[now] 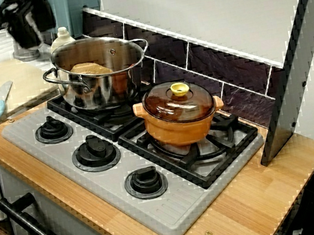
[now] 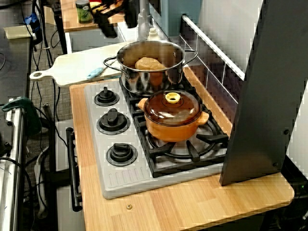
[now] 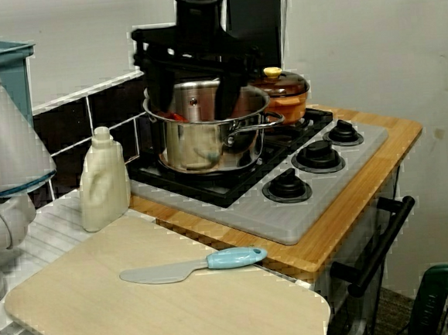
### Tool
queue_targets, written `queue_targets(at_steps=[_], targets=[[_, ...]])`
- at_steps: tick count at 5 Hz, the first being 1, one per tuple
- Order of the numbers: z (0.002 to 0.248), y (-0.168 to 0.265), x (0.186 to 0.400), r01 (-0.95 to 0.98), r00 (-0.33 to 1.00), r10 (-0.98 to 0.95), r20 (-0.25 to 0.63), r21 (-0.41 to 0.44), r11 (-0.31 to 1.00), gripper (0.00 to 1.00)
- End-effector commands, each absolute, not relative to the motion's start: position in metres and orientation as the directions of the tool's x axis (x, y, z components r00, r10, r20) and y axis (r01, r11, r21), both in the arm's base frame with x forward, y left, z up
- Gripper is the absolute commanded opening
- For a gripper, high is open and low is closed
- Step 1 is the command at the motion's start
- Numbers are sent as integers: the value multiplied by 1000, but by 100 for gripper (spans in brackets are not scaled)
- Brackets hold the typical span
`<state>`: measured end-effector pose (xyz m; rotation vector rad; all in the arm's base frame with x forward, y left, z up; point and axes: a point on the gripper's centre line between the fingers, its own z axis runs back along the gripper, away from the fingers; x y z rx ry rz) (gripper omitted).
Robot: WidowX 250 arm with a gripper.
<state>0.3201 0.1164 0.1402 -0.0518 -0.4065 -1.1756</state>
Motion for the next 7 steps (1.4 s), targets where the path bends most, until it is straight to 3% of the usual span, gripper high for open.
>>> queue_targets(at_steps=[1, 3, 7], targets=[[165, 139, 333, 888, 323, -891, 320, 224, 402, 100], [151, 150, 346, 882, 344, -888, 304, 221, 417, 100], [151, 137, 373, 884, 362, -893, 267, 205, 420, 100]])
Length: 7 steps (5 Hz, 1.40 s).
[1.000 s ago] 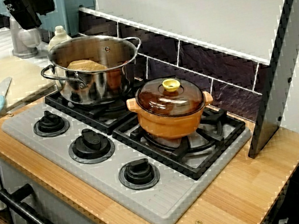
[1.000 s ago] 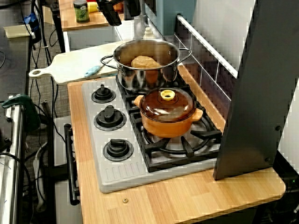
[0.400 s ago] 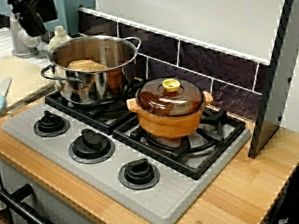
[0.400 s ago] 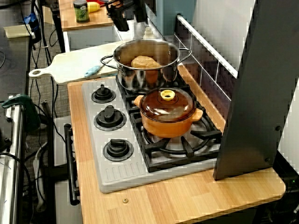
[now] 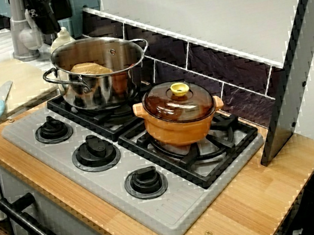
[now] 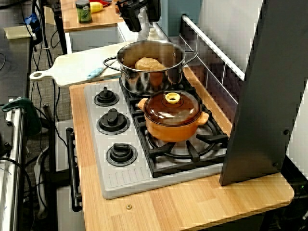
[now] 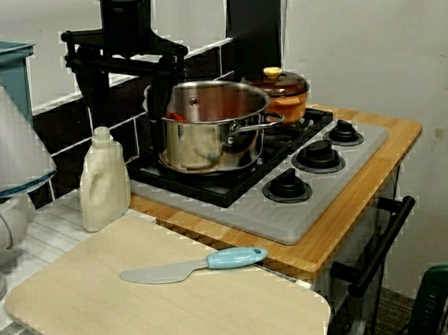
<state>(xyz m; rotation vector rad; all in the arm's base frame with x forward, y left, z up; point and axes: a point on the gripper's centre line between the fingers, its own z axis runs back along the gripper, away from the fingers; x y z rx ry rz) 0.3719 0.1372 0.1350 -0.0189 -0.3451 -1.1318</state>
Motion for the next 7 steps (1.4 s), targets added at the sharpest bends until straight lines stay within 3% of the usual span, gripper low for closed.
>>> queue_targets(at_steps=[1, 7], targets=[[146, 137, 375, 876, 374, -889, 265, 213, 432, 100], [126, 136, 387, 859, 434, -867, 245, 179, 480, 100]])
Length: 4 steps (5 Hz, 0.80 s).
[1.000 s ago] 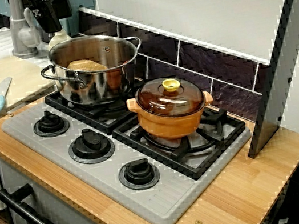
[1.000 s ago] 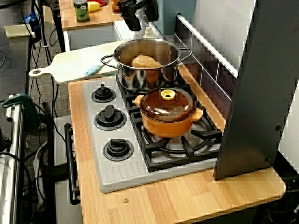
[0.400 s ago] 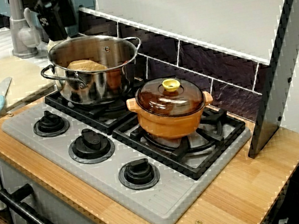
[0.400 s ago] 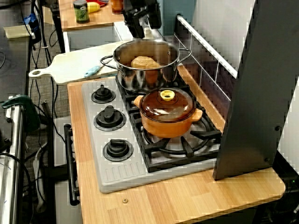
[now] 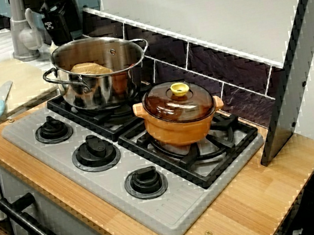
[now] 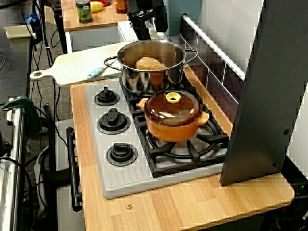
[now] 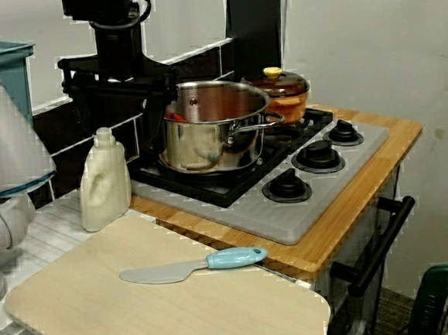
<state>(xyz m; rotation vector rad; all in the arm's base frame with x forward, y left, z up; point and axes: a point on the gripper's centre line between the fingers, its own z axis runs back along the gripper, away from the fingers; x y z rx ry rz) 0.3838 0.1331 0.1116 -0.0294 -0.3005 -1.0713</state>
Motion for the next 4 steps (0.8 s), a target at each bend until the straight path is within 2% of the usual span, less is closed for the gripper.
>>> queue_targets(at_steps=[1, 4], targets=[[114, 136, 392, 854, 456, -862, 223, 164, 494, 100], [94, 138, 397, 865, 446, -876, 185, 162, 474, 100]])
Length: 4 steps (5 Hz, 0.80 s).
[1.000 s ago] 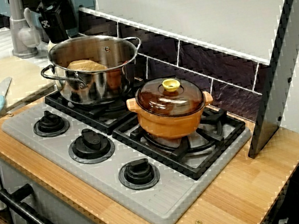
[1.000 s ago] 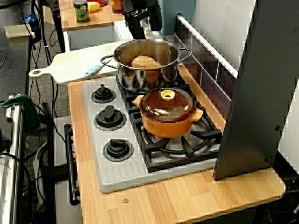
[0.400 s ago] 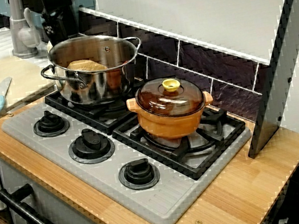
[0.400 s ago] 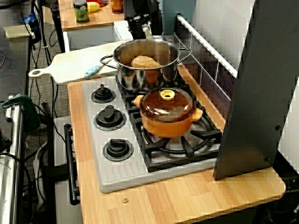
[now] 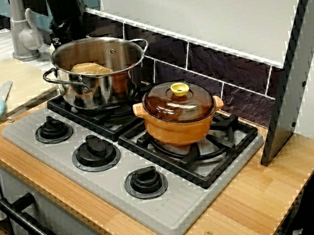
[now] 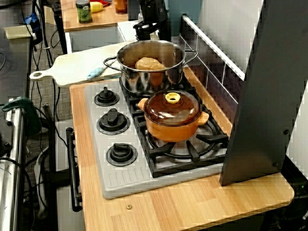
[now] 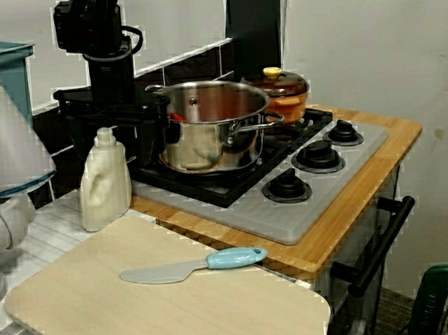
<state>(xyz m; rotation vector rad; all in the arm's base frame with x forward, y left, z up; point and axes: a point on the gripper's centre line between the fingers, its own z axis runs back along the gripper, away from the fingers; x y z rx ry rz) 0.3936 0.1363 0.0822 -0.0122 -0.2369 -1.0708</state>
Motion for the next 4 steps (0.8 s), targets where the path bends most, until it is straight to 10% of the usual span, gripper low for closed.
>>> queue_targets(at_steps=[1, 4], targets=[[92, 142, 398, 866, 449, -877, 170, 159, 474, 100], [82, 155, 400, 853, 411, -897, 166, 278, 442, 100]])
